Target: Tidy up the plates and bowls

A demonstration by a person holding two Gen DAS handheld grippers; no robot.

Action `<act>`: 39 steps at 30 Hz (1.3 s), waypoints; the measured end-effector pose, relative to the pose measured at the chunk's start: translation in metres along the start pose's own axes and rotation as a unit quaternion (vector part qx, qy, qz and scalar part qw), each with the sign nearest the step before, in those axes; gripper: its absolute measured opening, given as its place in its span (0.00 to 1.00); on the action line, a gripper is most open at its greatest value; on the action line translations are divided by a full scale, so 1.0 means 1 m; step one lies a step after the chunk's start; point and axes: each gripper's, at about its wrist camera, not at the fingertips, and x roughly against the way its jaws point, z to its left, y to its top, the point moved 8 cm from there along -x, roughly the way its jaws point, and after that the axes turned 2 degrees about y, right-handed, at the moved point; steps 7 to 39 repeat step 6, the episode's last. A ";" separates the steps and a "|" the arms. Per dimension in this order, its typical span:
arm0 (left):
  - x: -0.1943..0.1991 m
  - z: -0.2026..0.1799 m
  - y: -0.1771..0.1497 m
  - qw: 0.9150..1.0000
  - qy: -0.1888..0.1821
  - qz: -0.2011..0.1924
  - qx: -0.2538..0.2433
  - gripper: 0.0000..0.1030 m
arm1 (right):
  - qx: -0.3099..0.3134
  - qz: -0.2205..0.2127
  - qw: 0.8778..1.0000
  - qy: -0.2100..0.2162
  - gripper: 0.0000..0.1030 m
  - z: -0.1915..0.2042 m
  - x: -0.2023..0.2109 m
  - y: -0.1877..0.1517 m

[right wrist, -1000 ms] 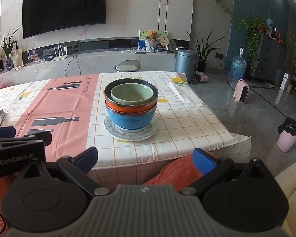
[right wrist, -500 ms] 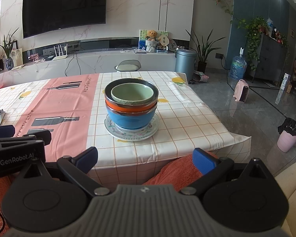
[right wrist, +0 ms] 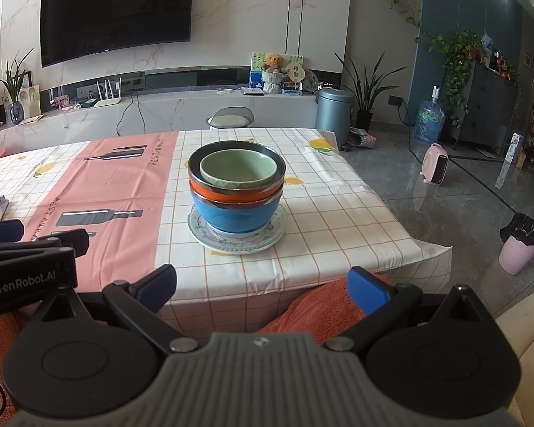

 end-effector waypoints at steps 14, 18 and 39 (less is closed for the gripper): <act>0.001 0.002 0.001 1.000 -0.003 -0.006 0.004 0.86 | 0.000 0.000 1.000 0.000 0.97 0.000 0.000 0.000; 0.001 0.002 0.001 1.000 -0.003 -0.006 0.004 0.86 | 0.000 0.000 1.000 0.000 0.97 0.000 0.000 0.000; 0.001 0.002 0.001 1.000 -0.003 -0.006 0.004 0.86 | 0.000 0.000 1.000 0.000 0.97 0.000 0.000 0.000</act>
